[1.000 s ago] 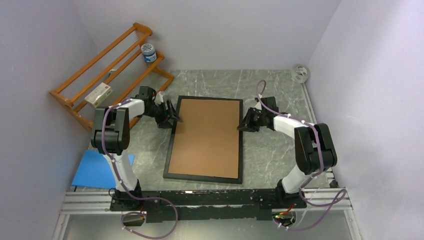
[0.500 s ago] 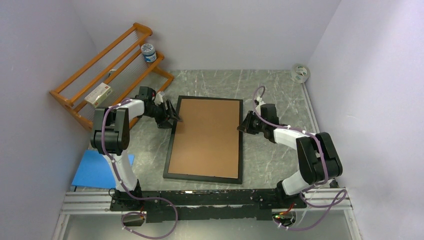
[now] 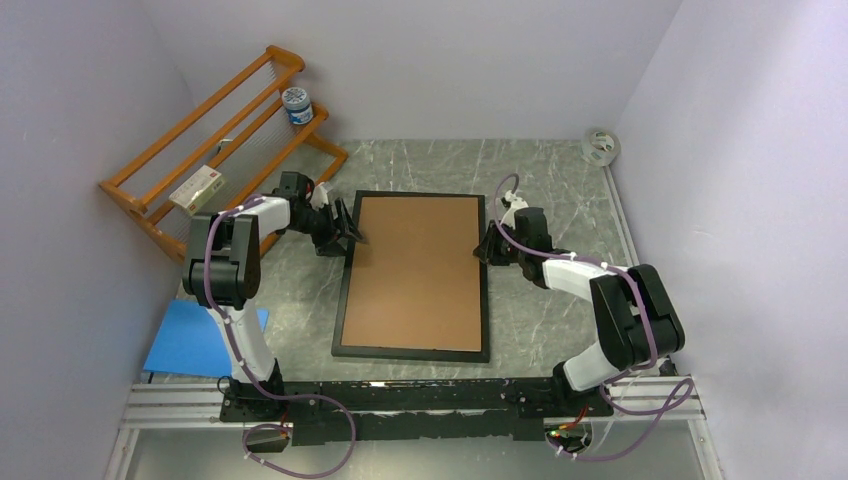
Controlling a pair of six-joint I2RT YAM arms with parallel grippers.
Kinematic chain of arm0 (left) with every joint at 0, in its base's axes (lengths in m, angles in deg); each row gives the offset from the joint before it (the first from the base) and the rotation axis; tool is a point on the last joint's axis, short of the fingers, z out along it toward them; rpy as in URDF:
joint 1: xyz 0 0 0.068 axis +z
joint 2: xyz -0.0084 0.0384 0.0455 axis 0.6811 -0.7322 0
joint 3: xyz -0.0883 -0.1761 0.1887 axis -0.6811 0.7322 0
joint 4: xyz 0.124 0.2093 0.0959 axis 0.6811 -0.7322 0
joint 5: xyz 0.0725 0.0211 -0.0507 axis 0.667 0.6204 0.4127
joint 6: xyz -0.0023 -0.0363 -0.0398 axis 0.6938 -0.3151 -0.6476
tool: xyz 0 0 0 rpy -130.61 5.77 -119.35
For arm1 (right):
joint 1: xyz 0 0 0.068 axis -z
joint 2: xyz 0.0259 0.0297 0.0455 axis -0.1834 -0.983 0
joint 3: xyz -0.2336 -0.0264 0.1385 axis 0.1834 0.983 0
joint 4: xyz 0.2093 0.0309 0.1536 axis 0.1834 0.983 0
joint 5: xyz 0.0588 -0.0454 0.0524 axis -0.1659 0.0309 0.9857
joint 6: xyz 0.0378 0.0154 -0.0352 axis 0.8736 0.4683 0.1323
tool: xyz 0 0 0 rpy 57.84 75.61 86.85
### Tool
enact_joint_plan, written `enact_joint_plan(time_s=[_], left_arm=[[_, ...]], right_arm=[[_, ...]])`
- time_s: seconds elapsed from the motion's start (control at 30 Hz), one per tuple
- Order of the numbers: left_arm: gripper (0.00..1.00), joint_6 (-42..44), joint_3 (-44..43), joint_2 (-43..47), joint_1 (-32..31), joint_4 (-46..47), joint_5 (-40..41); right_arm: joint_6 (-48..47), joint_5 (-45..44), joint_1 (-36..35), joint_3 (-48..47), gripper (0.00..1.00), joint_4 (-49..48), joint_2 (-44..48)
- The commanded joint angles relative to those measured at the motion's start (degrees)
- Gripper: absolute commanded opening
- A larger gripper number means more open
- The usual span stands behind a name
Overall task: Put the photo into the frame
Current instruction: Adjust the photo frame item on the photo frame.
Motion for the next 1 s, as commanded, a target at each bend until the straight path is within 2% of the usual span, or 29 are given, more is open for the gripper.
enact_joint_plan(time_s=[0.0,0.3,0.47,0.6,0.67,0.73,0.83,0.97], left_arm=[[0.73,1.58,-1.03,-1.76,-1.31,-2.19,-0.69],[0.73,1.47,-0.75,-1.53,-1.31,-2.34,-0.22],[0.74,1.24,-0.35,-1.17,-1.31,-2.03,0.04],[0.77,1.21,0.18,-0.53,-1.35,-2.40,1.23],[0.79,1.32,0.35,0.04,-1.31,-2.69,1.78],[0.83,1.52,0.50,0.63,-1.22,-3.13,2.07],[0.85,1.82,0.38,1.99,-1.22,-3.84,2.62],[0.86,1.94,0.36,3.79,-1.22,-5.20,3.81]], right_arm=[[-1.24,-2.20,-1.77,-2.23,0.21,-5.61,3.51],[-4.32,-7.82,-3.34,-0.85,0.18,-8.65,9.61],[-5.95,-7.86,-3.56,-0.34,0.21,-9.81,7.31],[-6.17,-11.76,-3.63,-0.82,0.38,-10.03,3.35],[-5.68,-14.57,-3.54,-2.67,0.50,-7.55,2.23],[-5.08,-15.50,-3.57,-4.48,0.57,-3.79,2.58],[-3.06,-16.46,-3.63,-4.67,0.64,-1.57,5.44],[0.30,-14.51,-3.63,-5.90,0.64,5.04,7.57]])
